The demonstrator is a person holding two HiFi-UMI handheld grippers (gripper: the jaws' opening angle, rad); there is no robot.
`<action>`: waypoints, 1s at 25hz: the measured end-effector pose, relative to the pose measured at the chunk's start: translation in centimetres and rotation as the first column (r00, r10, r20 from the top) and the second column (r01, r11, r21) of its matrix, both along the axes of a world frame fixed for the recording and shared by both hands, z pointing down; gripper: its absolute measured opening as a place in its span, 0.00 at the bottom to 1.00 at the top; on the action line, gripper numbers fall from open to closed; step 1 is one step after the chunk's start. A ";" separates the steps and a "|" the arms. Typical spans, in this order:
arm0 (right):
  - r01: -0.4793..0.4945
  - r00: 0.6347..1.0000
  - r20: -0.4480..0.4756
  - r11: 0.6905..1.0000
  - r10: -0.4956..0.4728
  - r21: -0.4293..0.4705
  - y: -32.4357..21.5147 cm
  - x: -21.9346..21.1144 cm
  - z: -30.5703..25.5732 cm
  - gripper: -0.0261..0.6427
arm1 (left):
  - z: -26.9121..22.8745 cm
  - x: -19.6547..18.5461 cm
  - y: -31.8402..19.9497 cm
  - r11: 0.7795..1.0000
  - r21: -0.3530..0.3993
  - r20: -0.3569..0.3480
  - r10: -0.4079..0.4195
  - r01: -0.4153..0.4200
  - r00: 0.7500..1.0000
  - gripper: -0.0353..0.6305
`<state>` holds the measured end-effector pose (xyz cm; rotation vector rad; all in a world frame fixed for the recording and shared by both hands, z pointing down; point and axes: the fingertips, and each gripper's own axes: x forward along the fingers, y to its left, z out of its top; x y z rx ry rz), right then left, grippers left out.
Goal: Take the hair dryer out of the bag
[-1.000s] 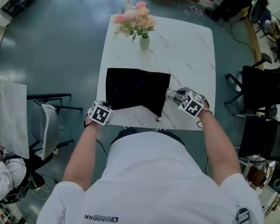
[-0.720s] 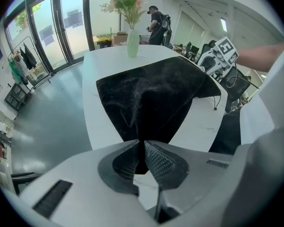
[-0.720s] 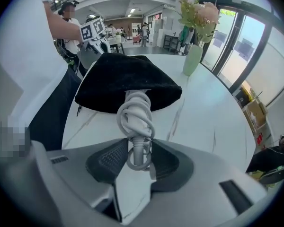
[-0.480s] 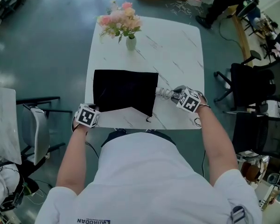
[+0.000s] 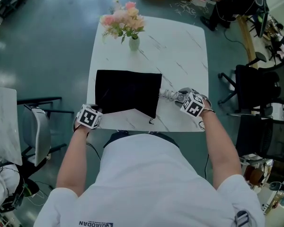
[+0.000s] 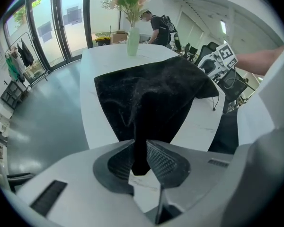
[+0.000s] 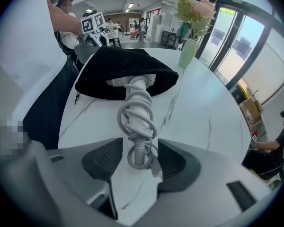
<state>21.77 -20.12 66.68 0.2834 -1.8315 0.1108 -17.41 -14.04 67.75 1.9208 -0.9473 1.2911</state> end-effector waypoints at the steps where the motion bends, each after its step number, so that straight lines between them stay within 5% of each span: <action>1: 0.000 1.000 0.003 1.000 0.000 -0.003 0.2 0.0 -0.1 0.43 | -0.3 0.1 0.1 1.000 0.001 -0.017 0.005 -0.005 1.000 0.18; 7: -0.041 0.996 0.083 0.998 0.038 0.040 0.1 -1.2 -3.4 0.46 | -4.7 2.7 -1.1 0.995 0.082 -0.161 0.071 -0.058 0.984 0.29; 14: -0.085 0.980 0.184 0.996 0.076 0.039 -1.1 -6.2 -5.4 0.45 | -7.8 9.7 -6.2 0.943 0.219 -0.143 0.285 -0.250 0.948 0.29; 20: -0.014 0.997 0.075 1.000 0.013 0.016 -1.9 -8.6 -2.9 0.45 | -4.9 15.3 -8.0 0.873 0.143 -0.146 0.485 -0.467 0.862 0.33; 25: 0.011 0.999 0.031 1.000 -0.011 -0.005 -1.8 -9.1 -1.8 0.45 | -1.8 15.5 -7.4 0.846 0.031 -0.087 0.533 -0.532 0.842 0.33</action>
